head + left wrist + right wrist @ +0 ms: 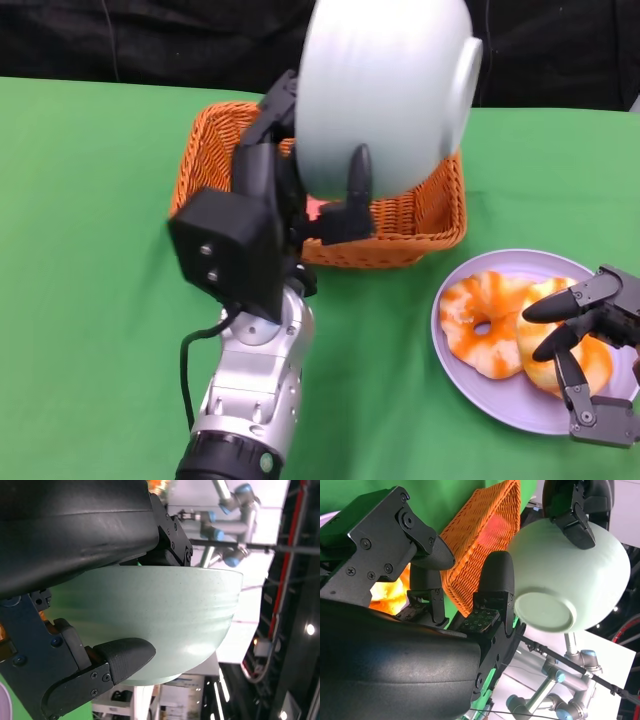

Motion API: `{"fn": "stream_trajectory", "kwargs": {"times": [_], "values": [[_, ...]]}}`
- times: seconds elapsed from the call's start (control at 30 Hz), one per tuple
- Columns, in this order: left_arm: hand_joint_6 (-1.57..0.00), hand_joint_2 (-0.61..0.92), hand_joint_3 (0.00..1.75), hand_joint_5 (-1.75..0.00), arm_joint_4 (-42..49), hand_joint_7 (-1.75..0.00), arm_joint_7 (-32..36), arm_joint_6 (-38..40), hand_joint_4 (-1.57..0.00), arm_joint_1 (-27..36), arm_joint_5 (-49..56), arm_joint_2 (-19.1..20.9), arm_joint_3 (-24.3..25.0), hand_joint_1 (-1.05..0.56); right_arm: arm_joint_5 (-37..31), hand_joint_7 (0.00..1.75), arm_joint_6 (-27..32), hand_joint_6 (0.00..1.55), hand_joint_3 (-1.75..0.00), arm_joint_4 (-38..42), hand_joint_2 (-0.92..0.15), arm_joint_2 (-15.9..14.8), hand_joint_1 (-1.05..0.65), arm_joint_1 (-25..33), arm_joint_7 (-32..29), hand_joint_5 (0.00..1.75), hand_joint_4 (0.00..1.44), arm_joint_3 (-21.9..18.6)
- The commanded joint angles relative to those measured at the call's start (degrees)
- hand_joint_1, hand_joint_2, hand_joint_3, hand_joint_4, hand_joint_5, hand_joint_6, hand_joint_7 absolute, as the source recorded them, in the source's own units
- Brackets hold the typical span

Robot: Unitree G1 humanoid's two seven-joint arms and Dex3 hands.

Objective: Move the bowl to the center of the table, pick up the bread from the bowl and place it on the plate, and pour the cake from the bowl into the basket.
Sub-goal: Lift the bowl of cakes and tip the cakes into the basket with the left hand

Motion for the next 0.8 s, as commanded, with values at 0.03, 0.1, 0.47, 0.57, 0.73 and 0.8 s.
{"fn": "stream_trajectory", "kwargs": {"times": [0.03,0.1,0.47,0.57,0.73,0.8], "values": [[-0.88,0.26,1.66,-1.75,0.4,-1.75,-0.8,1.2,-1.06,-3.2,-4.2,-2.3,2.2,-0.12,0.2,1.10,0.2,0.69,-1.41,-0.5,-0.29,-0.4,0.02,0.5,0.2,1.33,0.78,0.3],[-0.89,0.28,1.66,-1.75,0.5,-1.75,-1.3,1.5,-1.07,-3.4,-6.3,-2.5,3.0,-0.12,0.2,1.10,0.4,0.69,-1.41,-0.6,-0.28,-0.4,0.02,0.6,0.3,1.33,0.78,0.4],[-0.90,0.29,1.69,-1.75,0.6,-1.75,-1.7,4.1,-1.10,-4.0,-12.3,-2.7,4.9,-0.13,0.4,1.09,-0.1,0.71,-1.32,0.1,-0.31,-0.7,-0.07,0.3,0.6,1.31,0.79,0.3],[-0.90,0.28,1.73,-1.75,-0.9,-1.75,-3.1,7.5,-1.11,-3.5,-18.7,-3.9,7.1,-0.11,0.5,1.09,0.0,0.71,-1.35,0.1,-0.30,-0.8,-0.02,0.6,0.9,1.31,0.79,0.3],[-0.90,0.28,1.75,-1.75,-3.0,-1.75,-3.2,13.1,-1.10,-3.0,-26.4,-4.7,8.8,-0.14,0.4,1.08,-0.5,0.72,-1.40,0.4,-0.29,-0.8,0.02,0.9,1.1,1.32,0.80,0.4],[-0.90,0.31,1.74,-1.75,-3.7,-1.75,-2.7,14.9,-1.10,-2.9,-28.5,-5.0,9.2,-0.14,0.1,1.08,-0.9,0.72,-1.41,0.6,-0.28,-0.9,0.02,1.0,1.2,1.32,0.80,0.4]]}}
